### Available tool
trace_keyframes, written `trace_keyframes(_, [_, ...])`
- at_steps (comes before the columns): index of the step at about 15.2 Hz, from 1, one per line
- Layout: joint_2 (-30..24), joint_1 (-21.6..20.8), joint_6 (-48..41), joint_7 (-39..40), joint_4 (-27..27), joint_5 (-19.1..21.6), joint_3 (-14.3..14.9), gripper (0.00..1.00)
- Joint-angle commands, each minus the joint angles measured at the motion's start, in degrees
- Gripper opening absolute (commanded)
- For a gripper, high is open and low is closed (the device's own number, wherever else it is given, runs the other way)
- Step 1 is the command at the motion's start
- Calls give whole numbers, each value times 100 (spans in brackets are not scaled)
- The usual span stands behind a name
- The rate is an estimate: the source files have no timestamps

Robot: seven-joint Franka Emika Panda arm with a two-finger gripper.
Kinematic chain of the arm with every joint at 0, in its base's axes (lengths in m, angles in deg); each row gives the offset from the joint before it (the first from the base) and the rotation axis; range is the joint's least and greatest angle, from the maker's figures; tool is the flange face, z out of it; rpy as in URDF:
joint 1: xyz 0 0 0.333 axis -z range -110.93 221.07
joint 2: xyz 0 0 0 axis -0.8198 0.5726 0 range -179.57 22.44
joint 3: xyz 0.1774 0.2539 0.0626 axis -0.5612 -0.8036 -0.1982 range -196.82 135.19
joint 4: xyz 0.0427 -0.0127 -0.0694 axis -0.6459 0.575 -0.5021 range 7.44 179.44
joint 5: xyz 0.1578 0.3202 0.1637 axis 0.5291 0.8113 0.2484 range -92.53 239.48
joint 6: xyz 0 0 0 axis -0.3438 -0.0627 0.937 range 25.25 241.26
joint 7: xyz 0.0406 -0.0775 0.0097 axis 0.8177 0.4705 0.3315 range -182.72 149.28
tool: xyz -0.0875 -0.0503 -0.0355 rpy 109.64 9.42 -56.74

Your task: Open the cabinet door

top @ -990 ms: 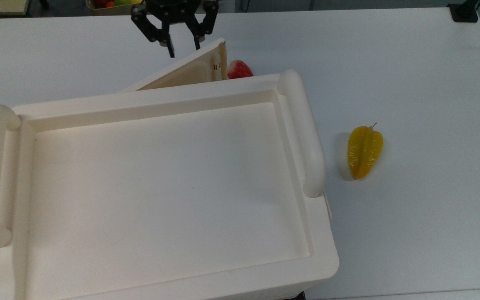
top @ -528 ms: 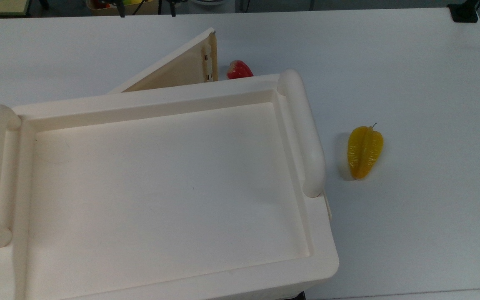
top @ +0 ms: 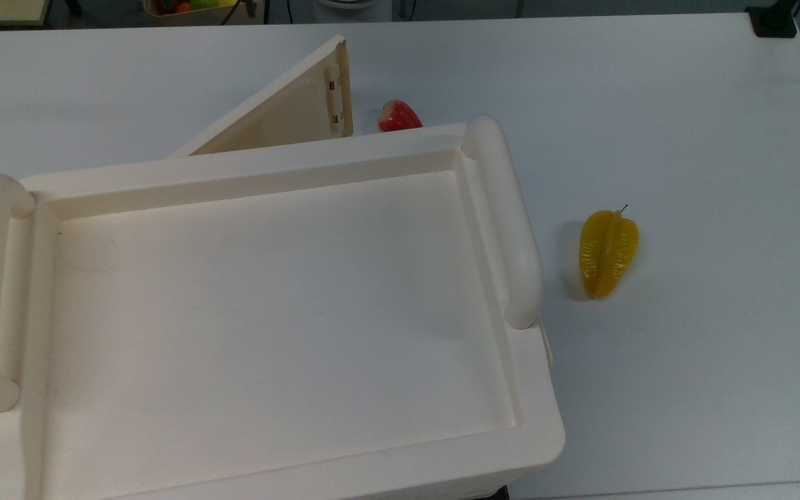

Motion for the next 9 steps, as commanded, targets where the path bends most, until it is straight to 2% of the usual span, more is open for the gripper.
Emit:
trace_keyframes(1, [-291, 117, 285, -120, 303, -71, -25, 100])
trace_keyframes(9, [-388, 284, 276, -59, 303, -36, -25, 100])
